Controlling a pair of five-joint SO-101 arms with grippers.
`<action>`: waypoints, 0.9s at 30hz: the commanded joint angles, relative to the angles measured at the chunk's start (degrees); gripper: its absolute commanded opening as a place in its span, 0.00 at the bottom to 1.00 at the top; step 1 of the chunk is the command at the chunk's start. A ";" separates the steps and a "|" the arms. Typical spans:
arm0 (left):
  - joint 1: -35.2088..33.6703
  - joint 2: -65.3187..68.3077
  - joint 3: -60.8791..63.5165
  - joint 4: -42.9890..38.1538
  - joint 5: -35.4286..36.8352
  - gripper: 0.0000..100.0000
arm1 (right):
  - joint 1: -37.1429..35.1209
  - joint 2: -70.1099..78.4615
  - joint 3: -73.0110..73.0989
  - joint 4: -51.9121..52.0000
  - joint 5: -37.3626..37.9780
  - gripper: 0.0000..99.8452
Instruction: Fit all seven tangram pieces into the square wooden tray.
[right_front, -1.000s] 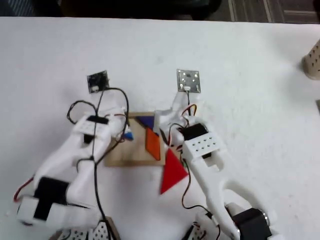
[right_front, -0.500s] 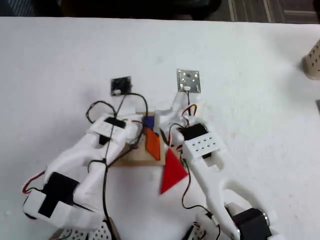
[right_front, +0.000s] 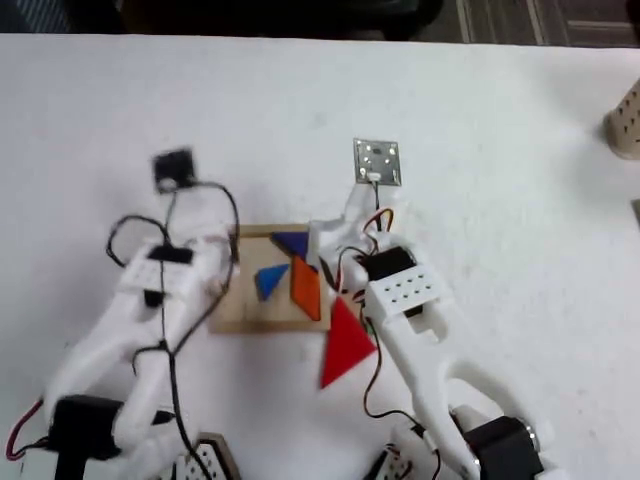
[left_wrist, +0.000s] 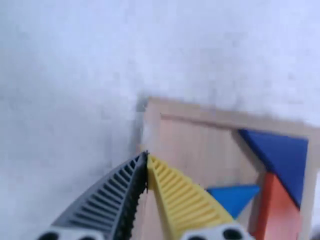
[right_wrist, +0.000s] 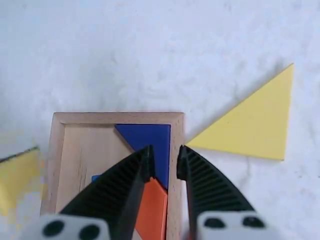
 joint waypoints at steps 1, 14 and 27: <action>6.73 -3.03 3.60 0.44 -2.99 0.02 | 0.57 -2.68 -0.44 -0.92 0.79 0.08; 17.89 -2.95 3.52 -2.20 2.73 0.02 | 0.57 -2.68 -0.44 -1.10 0.79 0.08; 17.63 -3.12 3.52 -8.18 2.73 0.02 | 0.57 -2.68 -0.44 -1.10 0.79 0.08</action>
